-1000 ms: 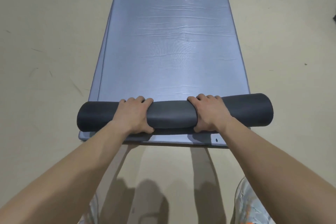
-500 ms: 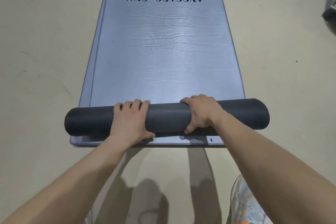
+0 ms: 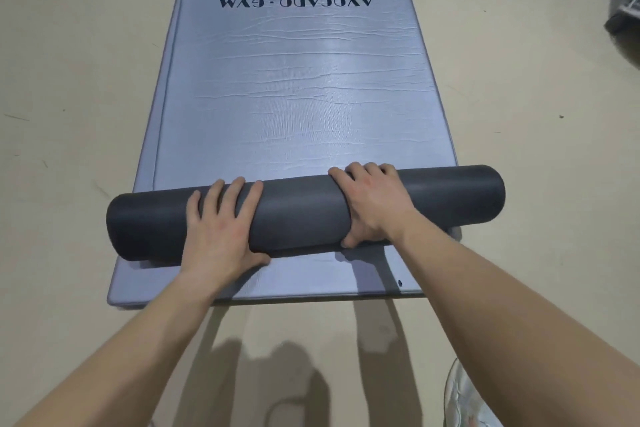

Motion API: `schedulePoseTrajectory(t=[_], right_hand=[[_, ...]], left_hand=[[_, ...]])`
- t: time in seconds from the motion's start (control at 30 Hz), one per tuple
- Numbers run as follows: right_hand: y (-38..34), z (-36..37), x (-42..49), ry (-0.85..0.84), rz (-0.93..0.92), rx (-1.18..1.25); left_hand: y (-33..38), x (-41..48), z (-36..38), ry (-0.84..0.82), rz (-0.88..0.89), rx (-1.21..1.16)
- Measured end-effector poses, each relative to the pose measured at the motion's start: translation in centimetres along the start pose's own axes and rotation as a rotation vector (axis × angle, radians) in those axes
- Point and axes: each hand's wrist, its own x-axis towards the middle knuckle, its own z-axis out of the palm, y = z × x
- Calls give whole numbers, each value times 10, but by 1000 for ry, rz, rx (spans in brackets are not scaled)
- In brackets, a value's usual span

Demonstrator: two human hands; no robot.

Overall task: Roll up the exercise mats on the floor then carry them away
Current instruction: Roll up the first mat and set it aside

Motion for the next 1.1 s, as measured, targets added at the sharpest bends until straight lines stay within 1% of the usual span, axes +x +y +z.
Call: schedulePoseTrajectory(t=[0.1,0.17,0.27,0.3,0.4,0.47,0.53,0.57,0.6,0.67,0.73,0.77,0.8,0.9,0.93,0.97,1.0,1.1], right_hand=[[7,-17,15,-130,6,63],[3,-19,8,-175,15,77],[-10,-9,-27,-214,22,91],[-16,-3,-45,-205,33,94],[-41,21,-97,-48,79,-3],[-49,35,-109,27,120,1],[-45,31,-102,41,131,34],[-42,27,-93,20,116,61],[-37,21,-83,-15,94,90],[-24,6,-61,-137,43,140],[-13,-5,-43,-230,17,172],[-8,-6,-39,-219,22,174],[-5,-5,-39,-168,38,156],[-13,14,-53,84,73,29],[-14,19,-55,137,79,13],[-12,20,-52,155,76,11],[-8,17,-45,140,64,16],[3,0,-27,50,27,40]], left_hand=[[-4,26,-10,-36,18,18],[-3,24,-19,-123,31,44],[10,-7,-33,-258,60,63],[15,-18,-38,-306,71,50],[18,-27,-48,-455,91,-23],[13,-20,-53,-532,97,-82],[13,-22,-51,-526,72,-109],[16,-27,-49,-496,56,-88],[22,-35,-44,-446,49,-47],[36,-46,-36,-325,24,13],[34,-35,-37,-262,6,-33],[30,-24,-40,-255,15,-68],[24,-12,-43,-274,29,-102],[4,25,-58,-464,63,-244],[1,32,-60,-520,61,-268],[1,37,-58,-521,55,-260],[0,37,-58,-477,38,-233],[7,20,-48,-249,-14,-64]])
